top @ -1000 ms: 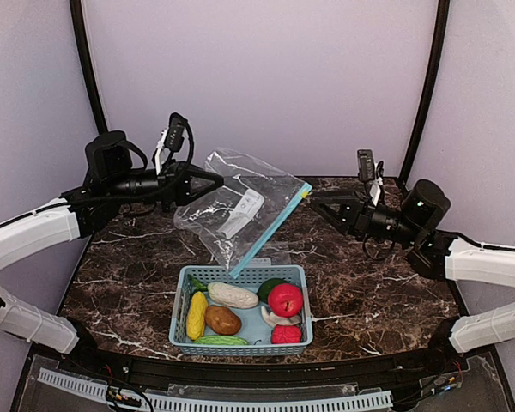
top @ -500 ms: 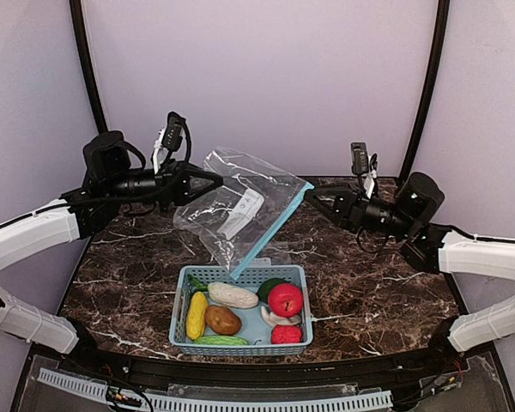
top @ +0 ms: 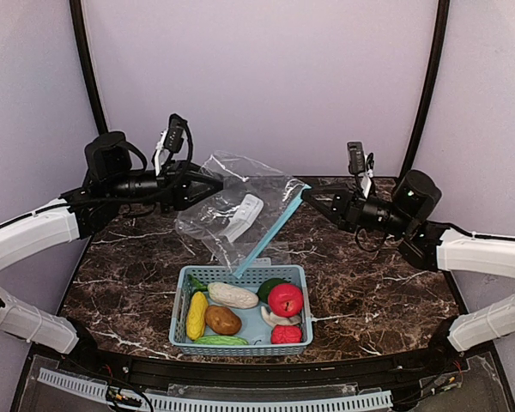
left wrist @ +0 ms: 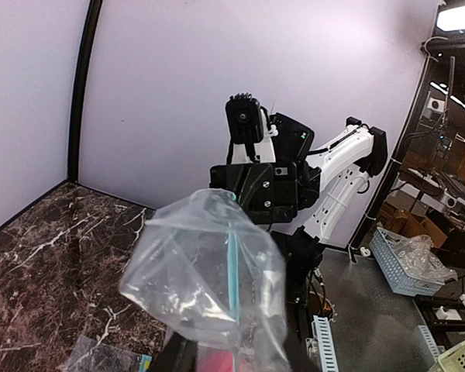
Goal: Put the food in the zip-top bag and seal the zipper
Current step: Pass from the left arm to the right, then pass from the right arm to the left, then unzip the zipper from the zipper food storage bag.
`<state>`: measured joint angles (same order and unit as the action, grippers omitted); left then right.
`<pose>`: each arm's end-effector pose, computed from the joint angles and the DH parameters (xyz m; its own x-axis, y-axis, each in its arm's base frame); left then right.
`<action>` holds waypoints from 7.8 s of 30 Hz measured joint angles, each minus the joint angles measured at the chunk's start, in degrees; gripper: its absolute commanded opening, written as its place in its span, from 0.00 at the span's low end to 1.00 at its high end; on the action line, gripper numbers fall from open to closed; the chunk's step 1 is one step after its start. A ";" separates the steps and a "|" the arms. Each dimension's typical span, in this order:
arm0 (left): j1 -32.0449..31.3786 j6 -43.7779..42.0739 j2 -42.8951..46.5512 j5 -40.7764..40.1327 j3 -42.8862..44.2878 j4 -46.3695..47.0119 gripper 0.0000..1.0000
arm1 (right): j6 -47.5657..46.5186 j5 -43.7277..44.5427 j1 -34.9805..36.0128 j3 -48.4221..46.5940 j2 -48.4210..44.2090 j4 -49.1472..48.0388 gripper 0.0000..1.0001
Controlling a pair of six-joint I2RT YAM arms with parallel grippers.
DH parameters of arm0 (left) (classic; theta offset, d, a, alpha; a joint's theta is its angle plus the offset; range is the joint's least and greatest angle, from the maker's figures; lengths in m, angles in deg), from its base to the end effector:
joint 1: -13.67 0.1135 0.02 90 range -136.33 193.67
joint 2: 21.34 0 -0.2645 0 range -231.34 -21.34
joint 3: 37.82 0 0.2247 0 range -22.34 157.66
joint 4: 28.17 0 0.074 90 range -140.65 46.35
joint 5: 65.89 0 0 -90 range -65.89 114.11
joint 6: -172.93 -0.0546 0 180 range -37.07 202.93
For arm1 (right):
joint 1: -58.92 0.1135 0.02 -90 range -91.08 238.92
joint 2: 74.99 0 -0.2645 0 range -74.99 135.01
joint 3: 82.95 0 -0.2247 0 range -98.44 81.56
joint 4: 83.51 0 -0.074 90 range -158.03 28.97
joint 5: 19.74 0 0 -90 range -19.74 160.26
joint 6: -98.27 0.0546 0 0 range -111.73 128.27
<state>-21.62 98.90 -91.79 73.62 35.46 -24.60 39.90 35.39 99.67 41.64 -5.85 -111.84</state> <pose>0.1921 -0.1868 0.3860 -0.1855 -0.0876 -0.9787 0.9788 0.0720 -0.1919 0.1759 0.1927 0.3373 -0.3381 0.2767 -0.8995 -0.9130 0.1354 0.3848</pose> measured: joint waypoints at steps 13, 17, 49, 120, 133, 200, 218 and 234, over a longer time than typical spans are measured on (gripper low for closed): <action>0.02 -20.00 8.68 -25.64 3.43 -20.06 0.98 | -16.87 7.72 0.00 -13.53 -5.40 32.61 0.00; -0.02 -22.73 8.96 -26.03 6.05 -21.77 0.98 | -22.25 8.90 0.20 -19.82 -3.63 42.45 0.00; -10.12 -23.80 0.70 -9.46 3.87 -22.34 0.75 | -34.71 -0.74 14.38 -38.60 16.65 64.00 0.00; -11.87 -27.28 -0.02 -5.60 4.74 -27.21 0.91 | -38.32 -14.62 14.53 -41.86 14.75 70.60 0.00; -11.87 -26.29 2.95 -4.35 4.79 -26.84 0.94 | -39.98 -15.28 14.73 -44.94 17.33 74.95 0.00; -13.27 -24.76 1.36 -9.75 3.52 -23.56 0.01 | -23.37 -4.35 14.78 -23.54 9.29 41.24 0.19; -13.27 -24.76 1.36 -9.92 3.52 -23.56 0.01 | -23.30 -5.64 14.78 -23.69 10.38 40.59 0.08; -13.42 -24.30 2.21 -13.81 2.38 -22.29 0.01 | -23.02 -4.33 14.78 -23.71 10.43 40.33 0.00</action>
<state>-35.04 74.60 -89.58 59.81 37.85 -46.90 16.89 31.06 114.45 17.93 4.58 -71.51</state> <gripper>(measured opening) 0.009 0.041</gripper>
